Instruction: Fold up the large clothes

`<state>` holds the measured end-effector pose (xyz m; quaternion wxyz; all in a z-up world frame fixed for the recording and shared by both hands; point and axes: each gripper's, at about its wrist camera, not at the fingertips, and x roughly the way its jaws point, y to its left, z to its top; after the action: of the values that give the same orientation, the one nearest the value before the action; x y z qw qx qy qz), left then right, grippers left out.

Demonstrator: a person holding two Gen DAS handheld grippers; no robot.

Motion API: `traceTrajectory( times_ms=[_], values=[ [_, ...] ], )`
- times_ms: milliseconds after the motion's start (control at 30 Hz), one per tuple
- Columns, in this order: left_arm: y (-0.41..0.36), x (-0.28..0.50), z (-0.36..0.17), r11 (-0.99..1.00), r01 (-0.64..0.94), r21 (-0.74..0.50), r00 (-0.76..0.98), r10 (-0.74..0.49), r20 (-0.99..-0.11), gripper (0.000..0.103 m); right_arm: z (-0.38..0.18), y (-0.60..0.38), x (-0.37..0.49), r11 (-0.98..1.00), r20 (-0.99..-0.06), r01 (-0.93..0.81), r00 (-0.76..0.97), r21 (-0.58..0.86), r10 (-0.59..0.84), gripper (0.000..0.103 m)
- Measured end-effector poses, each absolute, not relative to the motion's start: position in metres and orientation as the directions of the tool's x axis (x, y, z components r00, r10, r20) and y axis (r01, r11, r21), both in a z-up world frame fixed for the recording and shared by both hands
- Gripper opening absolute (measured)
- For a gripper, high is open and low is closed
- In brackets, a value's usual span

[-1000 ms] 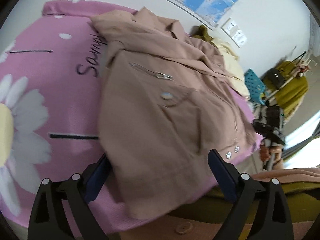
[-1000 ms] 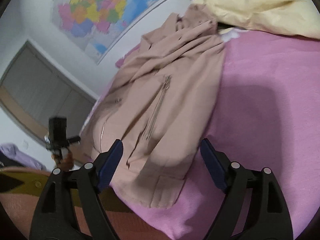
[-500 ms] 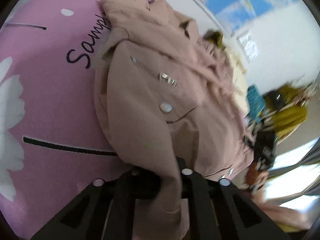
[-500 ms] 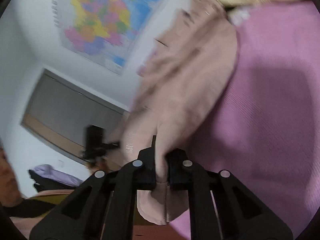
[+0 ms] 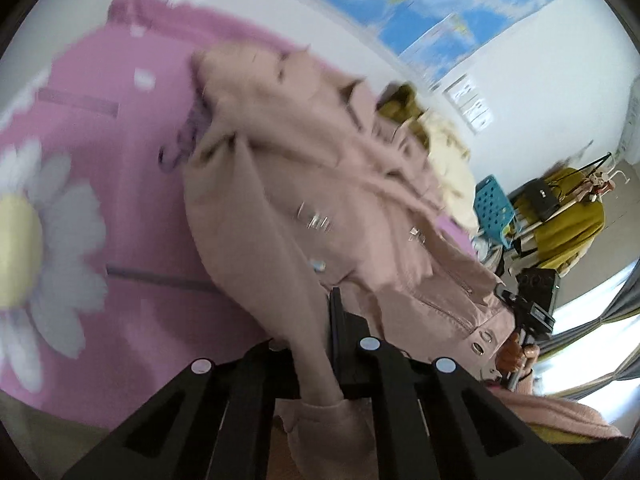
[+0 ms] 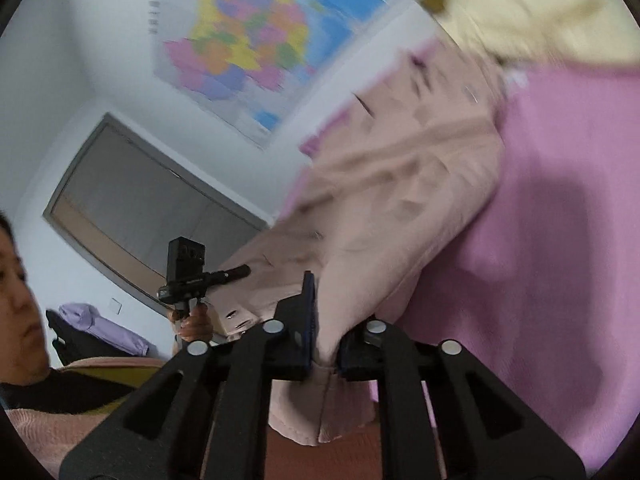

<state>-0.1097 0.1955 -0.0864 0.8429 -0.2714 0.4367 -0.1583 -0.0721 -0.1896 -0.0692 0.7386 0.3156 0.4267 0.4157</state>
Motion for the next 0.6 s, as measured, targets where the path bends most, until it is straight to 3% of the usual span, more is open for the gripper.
traceTrajectory(
  times_ms=[100,167,200,233,267,300,367,500,600],
  values=[
    [0.204,-0.111,-0.106,0.793,-0.001,-0.609,0.558,-0.505,-0.658,0.007,-0.087,-0.188,-0.072,0.503,-0.427,-0.316,0.282,0.804,0.859,0.018],
    [0.205,-0.112,-0.110,0.814,-0.018,-0.581,0.568,-0.470,-0.675,0.015,-0.093,-0.189,-0.071,0.556,-0.480,-0.297,0.295,0.776,0.826,0.021],
    [0.204,-0.112,-0.109,0.825,-0.018,-0.564,0.573,-0.454,-0.682,0.018,-0.094,-0.190,-0.069,0.564,-0.487,-0.286,0.297,0.775,0.821,0.026],
    [0.202,-0.113,-0.108,0.846,-0.026,-0.533,0.575,-0.424,-0.700,0.031,-0.091,-0.191,-0.067,0.610,-0.529,-0.275,0.317,0.743,0.787,0.044],
    [0.202,-0.114,-0.105,0.884,-0.060,-0.464,0.582,-0.346,-0.736,0.037,-0.086,-0.193,-0.066,0.664,-0.571,-0.277,0.349,0.695,0.743,0.047],
    [0.203,-0.116,-0.100,0.909,-0.078,-0.410,0.600,-0.286,-0.747,0.040,-0.078,-0.195,-0.066,0.701,-0.594,-0.288,0.380,0.652,0.709,0.047],
    [0.206,-0.120,-0.085,0.943,-0.093,-0.320,0.633,-0.192,-0.750,0.057,-0.060,-0.198,-0.064,0.751,-0.613,-0.303,0.438,0.587,0.657,0.048],
    [0.202,-0.115,-0.056,0.972,-0.059,-0.226,0.684,-0.125,-0.718,0.069,-0.028,-0.175,-0.046,0.792,-0.616,-0.406,0.499,0.455,0.610,0.049],
    [0.184,-0.091,-0.045,0.989,-0.012,-0.146,0.691,-0.097,-0.716,0.071,-0.011,-0.143,-0.021,0.799,-0.615,-0.484,0.522,0.357,0.591,0.049]
  ],
)
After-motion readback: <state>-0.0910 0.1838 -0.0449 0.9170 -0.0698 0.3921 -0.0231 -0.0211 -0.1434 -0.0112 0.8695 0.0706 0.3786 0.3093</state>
